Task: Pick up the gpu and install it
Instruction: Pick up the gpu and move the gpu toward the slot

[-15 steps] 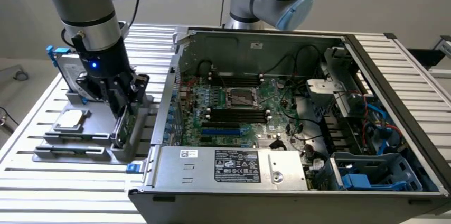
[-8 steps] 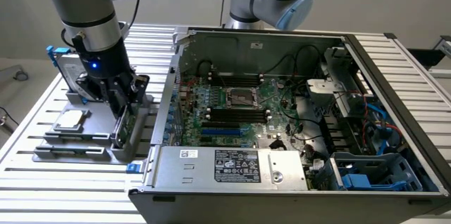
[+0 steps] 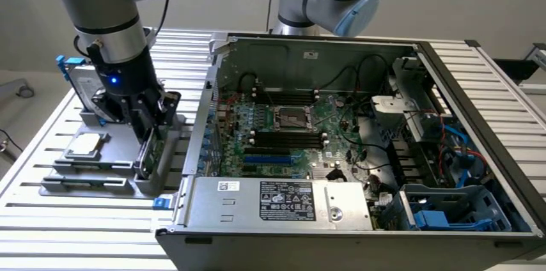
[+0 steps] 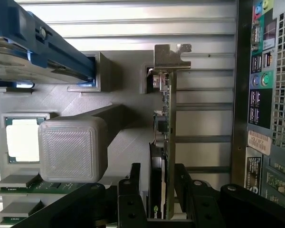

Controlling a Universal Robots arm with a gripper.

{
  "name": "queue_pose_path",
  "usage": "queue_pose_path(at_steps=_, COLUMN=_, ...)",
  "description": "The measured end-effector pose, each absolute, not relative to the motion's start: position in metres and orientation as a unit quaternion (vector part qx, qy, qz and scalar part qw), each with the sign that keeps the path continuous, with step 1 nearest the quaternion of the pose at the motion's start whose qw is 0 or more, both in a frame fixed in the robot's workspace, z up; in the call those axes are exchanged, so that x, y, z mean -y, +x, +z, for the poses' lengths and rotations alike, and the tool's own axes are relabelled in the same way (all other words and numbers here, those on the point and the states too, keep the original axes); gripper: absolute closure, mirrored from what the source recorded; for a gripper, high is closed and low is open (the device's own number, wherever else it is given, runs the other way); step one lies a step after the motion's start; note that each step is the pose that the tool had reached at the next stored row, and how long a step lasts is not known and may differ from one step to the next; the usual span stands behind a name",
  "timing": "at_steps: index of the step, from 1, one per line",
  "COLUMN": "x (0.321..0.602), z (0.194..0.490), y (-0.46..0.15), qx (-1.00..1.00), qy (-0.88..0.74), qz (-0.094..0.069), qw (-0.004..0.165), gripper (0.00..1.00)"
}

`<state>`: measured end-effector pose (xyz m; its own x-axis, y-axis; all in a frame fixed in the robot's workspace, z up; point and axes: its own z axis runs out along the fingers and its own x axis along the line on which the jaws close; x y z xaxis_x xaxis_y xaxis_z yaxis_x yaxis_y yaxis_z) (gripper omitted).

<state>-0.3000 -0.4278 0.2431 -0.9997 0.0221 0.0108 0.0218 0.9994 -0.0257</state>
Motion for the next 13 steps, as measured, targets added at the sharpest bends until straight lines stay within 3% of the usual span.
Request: queue_pose_path(at_steps=13, x=0.4292, z=0.2421, y=-0.3001, qx=1.000, qy=-0.011, qz=0.013, qw=0.006, gripper=0.60)
